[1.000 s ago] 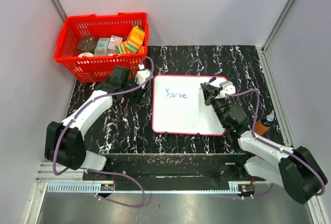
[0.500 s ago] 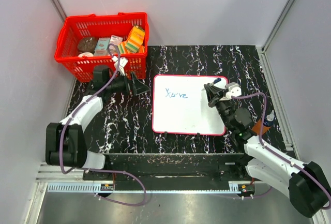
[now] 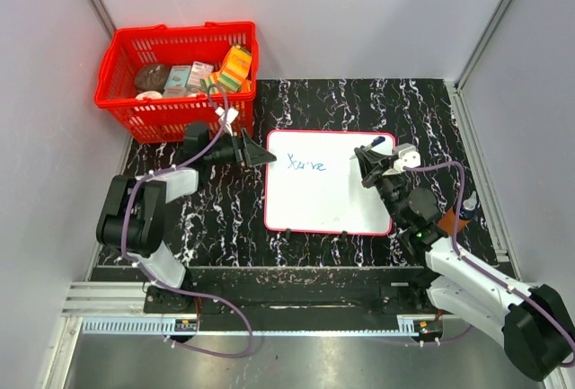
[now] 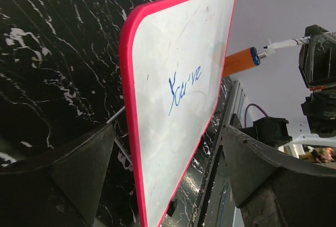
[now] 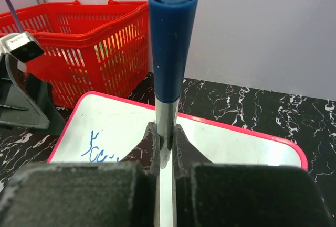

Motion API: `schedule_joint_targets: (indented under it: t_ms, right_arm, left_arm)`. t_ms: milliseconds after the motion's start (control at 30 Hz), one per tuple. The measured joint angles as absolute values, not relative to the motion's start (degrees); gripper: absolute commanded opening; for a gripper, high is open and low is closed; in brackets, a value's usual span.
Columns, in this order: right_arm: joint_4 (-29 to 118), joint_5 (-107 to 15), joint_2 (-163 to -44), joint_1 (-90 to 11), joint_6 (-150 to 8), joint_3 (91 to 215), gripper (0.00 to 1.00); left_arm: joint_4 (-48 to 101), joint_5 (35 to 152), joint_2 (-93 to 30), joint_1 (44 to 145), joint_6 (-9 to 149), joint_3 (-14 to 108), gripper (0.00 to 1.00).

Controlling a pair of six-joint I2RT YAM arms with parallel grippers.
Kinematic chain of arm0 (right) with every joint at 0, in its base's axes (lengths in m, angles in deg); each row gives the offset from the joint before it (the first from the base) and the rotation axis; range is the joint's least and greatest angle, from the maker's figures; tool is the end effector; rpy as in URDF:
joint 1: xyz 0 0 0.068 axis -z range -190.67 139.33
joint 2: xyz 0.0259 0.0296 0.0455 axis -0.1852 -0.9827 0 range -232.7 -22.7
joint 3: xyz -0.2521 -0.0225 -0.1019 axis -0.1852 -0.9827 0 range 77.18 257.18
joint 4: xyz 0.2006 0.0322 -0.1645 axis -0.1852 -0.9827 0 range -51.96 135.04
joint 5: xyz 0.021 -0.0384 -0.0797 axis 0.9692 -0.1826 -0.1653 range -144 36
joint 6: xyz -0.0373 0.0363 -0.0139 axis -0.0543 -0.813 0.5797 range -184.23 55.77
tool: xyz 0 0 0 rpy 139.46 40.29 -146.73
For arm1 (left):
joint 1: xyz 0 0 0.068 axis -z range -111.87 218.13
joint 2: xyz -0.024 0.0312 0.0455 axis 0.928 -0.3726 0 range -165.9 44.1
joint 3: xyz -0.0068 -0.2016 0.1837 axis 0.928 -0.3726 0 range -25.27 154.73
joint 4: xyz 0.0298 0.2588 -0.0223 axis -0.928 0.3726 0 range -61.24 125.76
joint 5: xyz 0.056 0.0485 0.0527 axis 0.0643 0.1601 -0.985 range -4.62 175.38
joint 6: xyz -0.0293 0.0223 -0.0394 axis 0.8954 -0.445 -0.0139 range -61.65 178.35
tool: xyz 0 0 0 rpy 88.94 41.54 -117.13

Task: Write a sentence on the whiteboard

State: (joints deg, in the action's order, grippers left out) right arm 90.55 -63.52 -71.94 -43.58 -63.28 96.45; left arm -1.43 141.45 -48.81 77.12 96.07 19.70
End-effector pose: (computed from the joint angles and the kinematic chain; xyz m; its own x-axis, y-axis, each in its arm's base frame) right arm 0.1667 0.1010 0.2724 0.2317 0.1304 -0.9640 -0.3982 0.9168 0.0283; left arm 0.3228 -0.0810 0.2069 -0.7690 -0.2239 -0.5988 0.5024 0.3675 -0.7827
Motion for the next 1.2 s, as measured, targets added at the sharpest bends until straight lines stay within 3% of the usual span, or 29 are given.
schedule_joint_targets:
  t_ms: [333, 600, 667, 1200]
  right_arm:
    - [90.6, -63.4, -72.9, -43.6, -63.5, 96.4, 0.00]
    - [91.8, -63.1, -76.1, -43.6, -64.8, 96.4, 0.00]
    - [92.5, -62.9, -76.9, -43.6, -65.0, 96.4, 0.00]
    - [98.5, -62.1, -84.7, -43.6, -64.5, 96.4, 0.00]
  left_arm:
    - [-7.0, 144.2, -55.5, 78.0, 98.7, 20.9, 0.48]
    - [-11.4, 146.9, -57.7, 78.0, 99.4, 21.6, 0.06]
    - [-12.0, 147.8, -58.2, 78.0, 100.0, 21.6, 0.00]
    - [-3.0, 149.0, -56.8, 77.5, 93.3, 21.8, 0.00]
